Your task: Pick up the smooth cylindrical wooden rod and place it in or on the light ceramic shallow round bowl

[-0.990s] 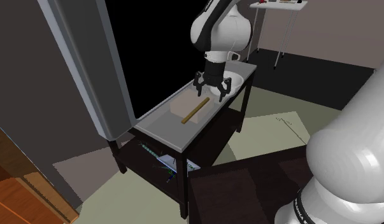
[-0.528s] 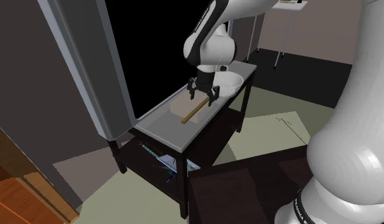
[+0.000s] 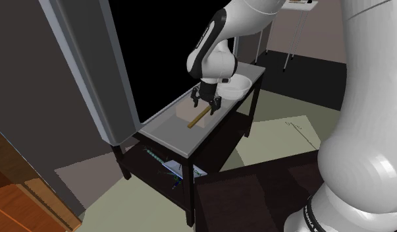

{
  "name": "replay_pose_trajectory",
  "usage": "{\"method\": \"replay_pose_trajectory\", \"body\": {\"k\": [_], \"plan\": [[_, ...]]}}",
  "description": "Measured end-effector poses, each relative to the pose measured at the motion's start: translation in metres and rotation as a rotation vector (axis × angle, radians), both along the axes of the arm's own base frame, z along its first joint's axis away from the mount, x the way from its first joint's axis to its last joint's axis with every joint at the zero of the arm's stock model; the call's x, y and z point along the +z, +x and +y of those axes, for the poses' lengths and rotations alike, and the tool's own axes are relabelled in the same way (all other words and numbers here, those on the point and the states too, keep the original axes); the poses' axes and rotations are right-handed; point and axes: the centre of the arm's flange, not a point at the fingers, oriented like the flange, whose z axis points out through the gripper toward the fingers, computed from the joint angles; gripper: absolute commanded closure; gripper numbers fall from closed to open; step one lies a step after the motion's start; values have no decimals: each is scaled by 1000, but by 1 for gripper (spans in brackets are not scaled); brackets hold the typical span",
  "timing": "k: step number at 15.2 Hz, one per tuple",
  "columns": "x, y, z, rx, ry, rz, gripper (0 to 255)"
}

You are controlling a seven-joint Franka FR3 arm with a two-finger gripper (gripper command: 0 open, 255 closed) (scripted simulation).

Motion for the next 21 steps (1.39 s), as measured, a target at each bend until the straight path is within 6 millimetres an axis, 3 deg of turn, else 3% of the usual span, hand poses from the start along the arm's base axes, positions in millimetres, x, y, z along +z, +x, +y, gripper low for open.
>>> {"method": "replay_pose_trajectory", "body": {"k": [4, 10, 11, 21], "plan": [[-17, 0, 2, 0, 0, 0, 0], [-19, 0, 3, 0, 0, -1, 0], [-19, 0, 3, 0, 0, -1, 255], [-15, 0, -1, -7, -3, -3, 255]]}}
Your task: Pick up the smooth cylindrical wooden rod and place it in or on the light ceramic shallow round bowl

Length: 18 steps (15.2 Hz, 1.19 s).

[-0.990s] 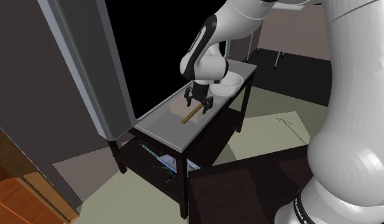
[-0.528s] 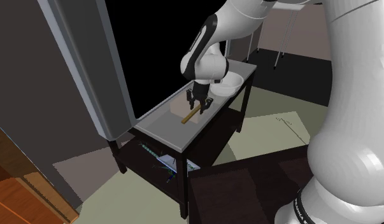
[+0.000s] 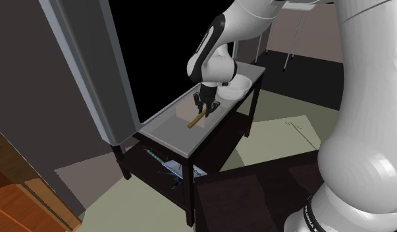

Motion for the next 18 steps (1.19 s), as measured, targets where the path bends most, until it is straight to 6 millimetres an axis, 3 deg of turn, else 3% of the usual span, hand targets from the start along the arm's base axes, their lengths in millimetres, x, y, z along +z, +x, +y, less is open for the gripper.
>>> {"method": "replay_pose_trajectory", "body": {"k": [4, 18], "plan": [[13, 0, 3, 6, 3, 2, 255], [86, 1, 4, 7, 3, 2, 255]]}}
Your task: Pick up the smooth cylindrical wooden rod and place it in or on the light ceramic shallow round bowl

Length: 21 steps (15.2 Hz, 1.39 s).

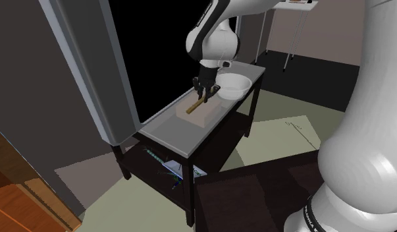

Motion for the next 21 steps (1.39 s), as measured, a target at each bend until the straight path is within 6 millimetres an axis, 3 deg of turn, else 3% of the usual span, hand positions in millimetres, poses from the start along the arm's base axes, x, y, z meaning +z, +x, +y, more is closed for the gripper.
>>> {"method": "replay_pose_trajectory", "body": {"k": [12, 15, 21], "plan": [[62, 0, 0, 0, 0, 0, 255], [64, 14, -23, -1, 0, 0, 255], [70, 61, -82, -1, 0, 0, 255]]}}
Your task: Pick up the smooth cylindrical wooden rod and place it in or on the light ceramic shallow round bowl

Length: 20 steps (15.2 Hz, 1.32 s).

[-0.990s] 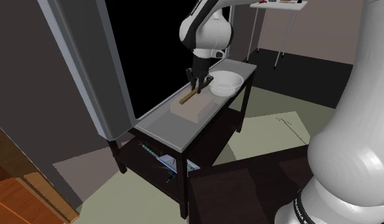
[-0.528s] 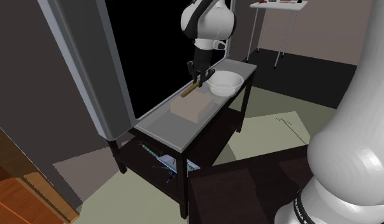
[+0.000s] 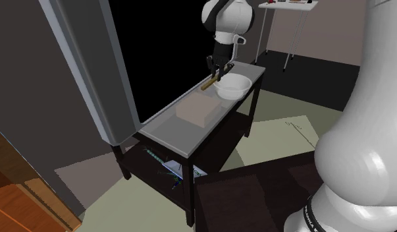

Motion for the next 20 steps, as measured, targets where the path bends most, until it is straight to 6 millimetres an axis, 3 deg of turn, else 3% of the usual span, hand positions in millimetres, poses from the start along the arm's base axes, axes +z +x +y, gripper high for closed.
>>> {"method": "replay_pose_trajectory", "body": {"k": [12, 20], "plan": [[-1, 93, -123, 0, 0, 0, 255], [-41, 97, -129, 1, 0, 1, 255]]}}
